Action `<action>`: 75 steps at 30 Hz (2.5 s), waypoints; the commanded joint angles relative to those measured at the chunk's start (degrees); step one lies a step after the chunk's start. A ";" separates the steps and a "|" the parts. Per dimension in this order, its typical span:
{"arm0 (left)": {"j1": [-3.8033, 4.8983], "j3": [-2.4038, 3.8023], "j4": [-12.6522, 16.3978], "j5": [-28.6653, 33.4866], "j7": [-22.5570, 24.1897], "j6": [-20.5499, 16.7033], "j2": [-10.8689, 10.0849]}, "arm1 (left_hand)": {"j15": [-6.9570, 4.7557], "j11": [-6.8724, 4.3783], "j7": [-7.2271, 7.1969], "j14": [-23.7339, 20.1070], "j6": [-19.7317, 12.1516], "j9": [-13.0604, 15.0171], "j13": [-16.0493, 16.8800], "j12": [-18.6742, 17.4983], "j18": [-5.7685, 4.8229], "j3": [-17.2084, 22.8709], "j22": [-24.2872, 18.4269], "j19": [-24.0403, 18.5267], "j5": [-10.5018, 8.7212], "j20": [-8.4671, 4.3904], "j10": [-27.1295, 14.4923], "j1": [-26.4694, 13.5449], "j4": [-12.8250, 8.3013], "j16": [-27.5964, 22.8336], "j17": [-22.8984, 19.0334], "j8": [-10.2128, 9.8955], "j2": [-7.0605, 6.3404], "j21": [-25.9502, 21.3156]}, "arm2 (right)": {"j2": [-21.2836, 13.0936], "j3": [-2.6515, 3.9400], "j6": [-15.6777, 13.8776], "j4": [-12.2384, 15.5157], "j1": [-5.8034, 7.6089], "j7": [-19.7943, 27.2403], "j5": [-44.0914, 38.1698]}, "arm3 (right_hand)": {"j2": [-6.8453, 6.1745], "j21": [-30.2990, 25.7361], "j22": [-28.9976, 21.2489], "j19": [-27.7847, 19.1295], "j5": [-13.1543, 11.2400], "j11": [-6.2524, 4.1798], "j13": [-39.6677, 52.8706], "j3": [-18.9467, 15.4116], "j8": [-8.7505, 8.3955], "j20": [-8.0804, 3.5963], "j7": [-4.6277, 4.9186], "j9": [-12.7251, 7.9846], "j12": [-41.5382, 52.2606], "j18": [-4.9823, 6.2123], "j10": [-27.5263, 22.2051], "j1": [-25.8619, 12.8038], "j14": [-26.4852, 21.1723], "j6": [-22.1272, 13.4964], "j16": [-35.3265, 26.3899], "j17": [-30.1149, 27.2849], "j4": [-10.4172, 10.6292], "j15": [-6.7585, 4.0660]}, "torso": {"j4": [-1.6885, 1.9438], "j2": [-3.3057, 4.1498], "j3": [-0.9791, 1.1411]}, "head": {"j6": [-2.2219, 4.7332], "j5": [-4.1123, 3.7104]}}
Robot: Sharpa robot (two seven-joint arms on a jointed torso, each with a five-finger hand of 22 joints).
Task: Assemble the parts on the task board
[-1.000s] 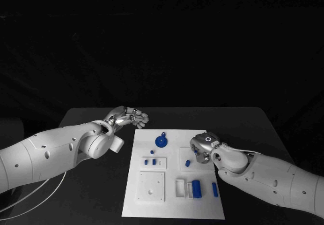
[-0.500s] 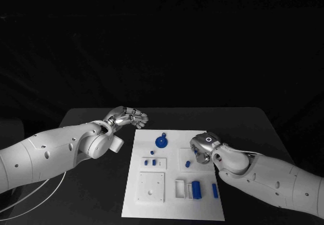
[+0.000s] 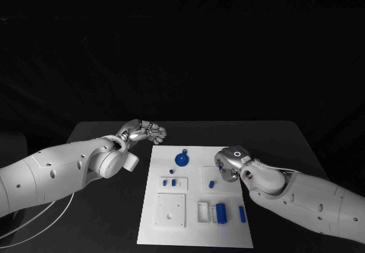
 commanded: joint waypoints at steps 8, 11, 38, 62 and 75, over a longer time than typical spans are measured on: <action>0.05 0.04 -0.44 0.85 0.62 -0.75 0.22 | 0.04 0.15 -0.07 0.35 -0.26 -0.09 -0.06 -0.26 0.60 -0.31 0.07 -0.21 0.02 0.32 -0.34 -0.44 0.10 -0.32 0.12 0.26 -0.01 -0.34 | -1.87 1.93 -1.10 7.16 0.67 -0.33 0.65 | -0.06 0.38 1.31 0.12 -0.09 0.04 0.18 0.36 0.30 -0.53 -0.10 0.11 0.24 4.01 4.47 -0.10 0.03 0.50 0.27 0.11 -0.04 -0.47 | -0.13 -0.09 0.02 | 0.18 0.79; 0.05 0.04 -0.45 0.85 0.55 -1.25 0.31 | 0.04 0.15 -0.08 0.37 -0.26 -0.09 -0.06 -0.25 0.60 -0.30 0.07 -0.20 0.02 0.32 -0.34 -0.43 0.09 -0.34 0.14 0.27 -0.02 -0.34 | -1.61 2.00 -1.12 8.84 0.71 -0.27 0.72 | -0.06 0.41 1.31 0.12 -0.09 0.03 0.21 0.38 0.31 -0.55 -0.10 0.12 0.23 4.01 4.48 -0.09 0.03 0.50 0.27 0.12 -0.02 -0.48 | -0.07 -0.07 0.01 | 0.26 1.24; 0.09 0.07 -2.22 2.20 0.40 -4.77 4.42 | -0.02 0.09 -0.14 0.60 -0.17 -0.07 -0.06 -0.17 0.64 -0.20 0.15 -0.11 0.03 0.28 -0.21 -0.36 0.04 -0.54 0.39 0.37 0.02 -0.31 | 8.05 -2.45 -0.28 9.11 -2.91 1.71 -1.14 | 0.00 0.55 1.27 0.08 -0.09 0.01 0.37 0.59 0.25 -0.66 -0.10 0.17 0.15 4.01 4.44 -0.02 0.02 0.45 0.23 0.15 0.07 -0.50 | 0.03 -0.04 -0.17 | -0.62 7.75; 0.31 0.11 -3.13 3.62 0.15 -4.77 5.90 | -0.02 0.10 -0.11 0.66 -0.15 -0.08 -0.08 -0.18 0.63 -0.15 0.18 -0.09 0.03 0.28 -0.23 -0.39 0.09 -0.71 0.53 0.41 0.12 -0.33 | 10.78 -2.83 -0.37 5.23 -7.09 1.92 -1.65 | 0.13 0.64 1.23 0.04 -0.09 0.04 0.51 0.77 0.19 -0.74 -0.06 0.22 0.05 4.01 4.38 0.02 0.01 0.35 0.17 0.15 0.02 -0.47 | 0.02 0.02 -0.03 | -2.94 9.41; 0.36 0.11 -2.91 3.62 0.01 -4.69 5.85 | -0.02 0.11 -0.10 0.68 -0.16 -0.09 -0.09 -0.19 0.61 -0.15 0.20 -0.09 0.02 0.28 -0.25 -0.46 0.12 -0.80 0.60 0.42 0.12 -0.35 | 11.48 -2.82 -0.47 4.29 -8.27 2.07 -1.65 | 0.17 0.68 1.21 0.02 -0.09 0.05 0.58 0.83 0.17 -0.77 -0.05 0.24 0.01 4.01 4.35 0.00 0.00 0.32 0.15 0.15 0.01 -0.46 | 0.03 0.04 0.01 | -3.55 9.66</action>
